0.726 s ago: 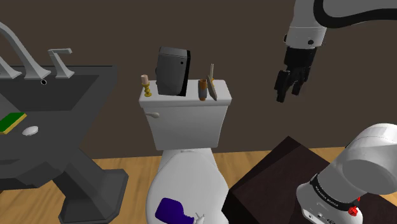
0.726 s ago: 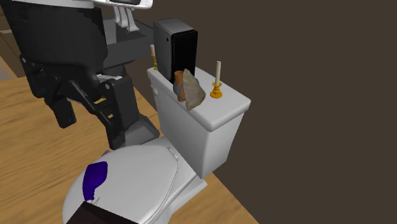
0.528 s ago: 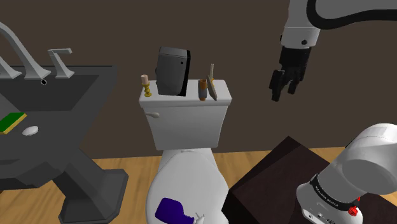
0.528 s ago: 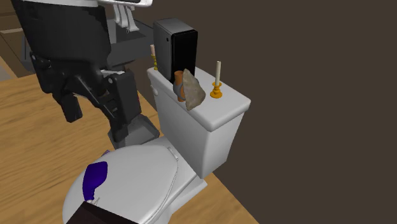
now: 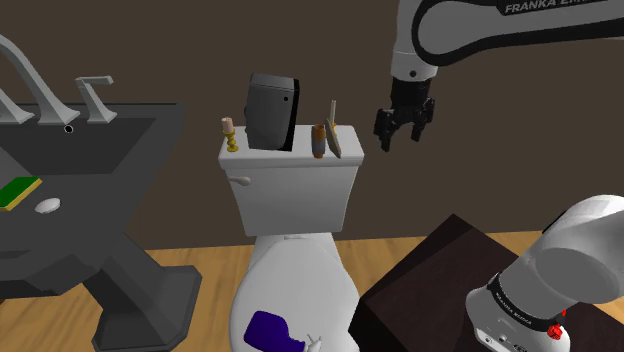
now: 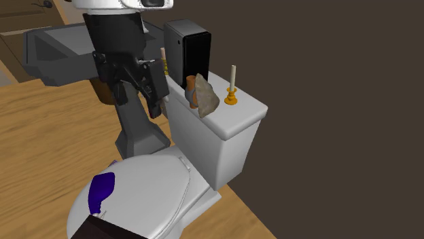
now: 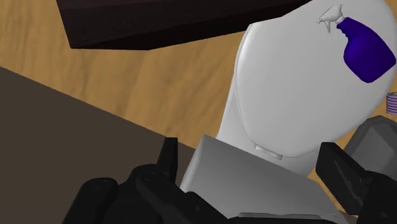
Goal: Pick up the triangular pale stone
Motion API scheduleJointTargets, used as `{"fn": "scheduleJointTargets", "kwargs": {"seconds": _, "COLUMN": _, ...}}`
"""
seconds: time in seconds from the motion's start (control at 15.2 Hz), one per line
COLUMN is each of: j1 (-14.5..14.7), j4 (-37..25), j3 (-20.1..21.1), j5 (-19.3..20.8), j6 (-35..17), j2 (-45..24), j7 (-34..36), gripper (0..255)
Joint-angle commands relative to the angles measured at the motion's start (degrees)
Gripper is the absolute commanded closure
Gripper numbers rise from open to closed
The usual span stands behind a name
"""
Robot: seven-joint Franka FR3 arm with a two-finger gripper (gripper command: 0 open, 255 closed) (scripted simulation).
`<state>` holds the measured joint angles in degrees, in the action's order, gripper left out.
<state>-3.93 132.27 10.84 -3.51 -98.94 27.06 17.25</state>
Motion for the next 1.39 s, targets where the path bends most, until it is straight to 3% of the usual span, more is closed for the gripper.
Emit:
{"fn": "scheduleJointTargets", "kwargs": {"seconds": 0.0, "j1": -0.76, "j4": -3.07, "j3": 1.72, "j5": 1.44, "j6": -2.25, "j2": -4.46, "j7": 3.54, "gripper": 0}}
{"fn": "scheduleJointTargets", "kwargs": {"seconds": 0.4, "j1": -2.68, "j4": -13.11, "j3": 5.49, "j5": 8.15, "j6": -6.38, "j2": -17.36, "j7": 14.13, "gripper": 0}}
{"fn": "scheduleJointTargets", "kwargs": {"seconds": 0.73, "j1": -2.93, "j4": -23.81, "j3": 6.98, "j5": 15.51, "j6": -6.66, "j2": -28.53, "j7": 22.98, "gripper": 0}}
{"fn": "scheduleJointTargets", "kwargs": {"seconds": 1.32, "j1": 1.08, "j4": -49.91, "j3": 5.03, "j5": 28.33, "j6": -0.41, "j2": -49.69, "j7": 34.63, "gripper": 0}}
